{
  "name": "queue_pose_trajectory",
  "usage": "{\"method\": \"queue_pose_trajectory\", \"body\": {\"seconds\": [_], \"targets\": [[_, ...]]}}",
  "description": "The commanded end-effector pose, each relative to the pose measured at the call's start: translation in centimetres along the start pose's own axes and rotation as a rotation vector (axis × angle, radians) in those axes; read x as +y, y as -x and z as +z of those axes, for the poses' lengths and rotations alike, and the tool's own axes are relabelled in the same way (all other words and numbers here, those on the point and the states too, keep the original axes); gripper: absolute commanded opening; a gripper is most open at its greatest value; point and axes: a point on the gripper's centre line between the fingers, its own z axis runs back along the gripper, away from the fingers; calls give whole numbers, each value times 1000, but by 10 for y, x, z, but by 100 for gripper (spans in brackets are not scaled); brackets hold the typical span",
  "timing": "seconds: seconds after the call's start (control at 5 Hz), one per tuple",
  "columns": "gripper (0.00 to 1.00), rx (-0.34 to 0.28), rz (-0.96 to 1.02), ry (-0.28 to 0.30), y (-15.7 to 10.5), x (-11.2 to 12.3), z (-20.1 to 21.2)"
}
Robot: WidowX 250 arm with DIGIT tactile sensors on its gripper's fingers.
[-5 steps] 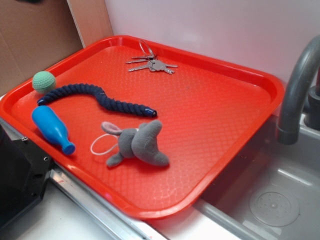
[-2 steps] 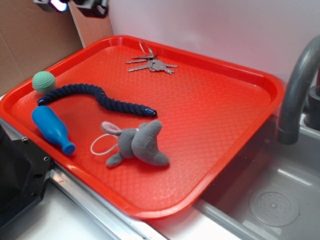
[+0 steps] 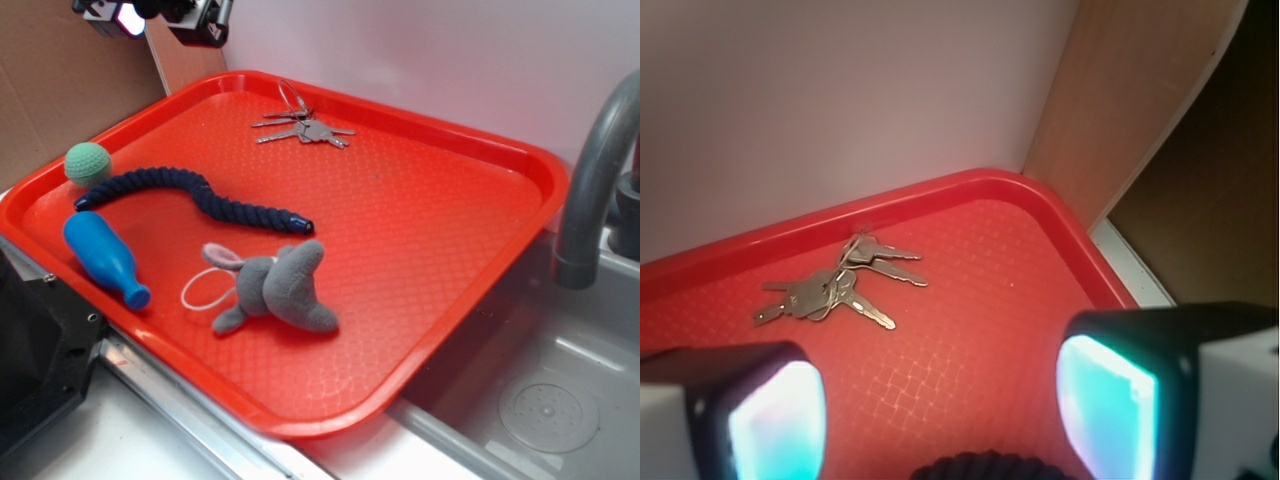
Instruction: Grab the silver keys.
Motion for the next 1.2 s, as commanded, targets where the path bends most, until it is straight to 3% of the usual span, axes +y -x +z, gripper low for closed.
{"method": "queue_pose_trajectory", "body": {"seconds": [0.0,0.2,0.6,1.0], "targets": [[100,-56,90,3,-13,12,-19],[100,-35,161,29,-26,-2,-53],[100,-38,168,185,-43,-31,-88],[100,9,138,190,-42,-42,-111]]}}
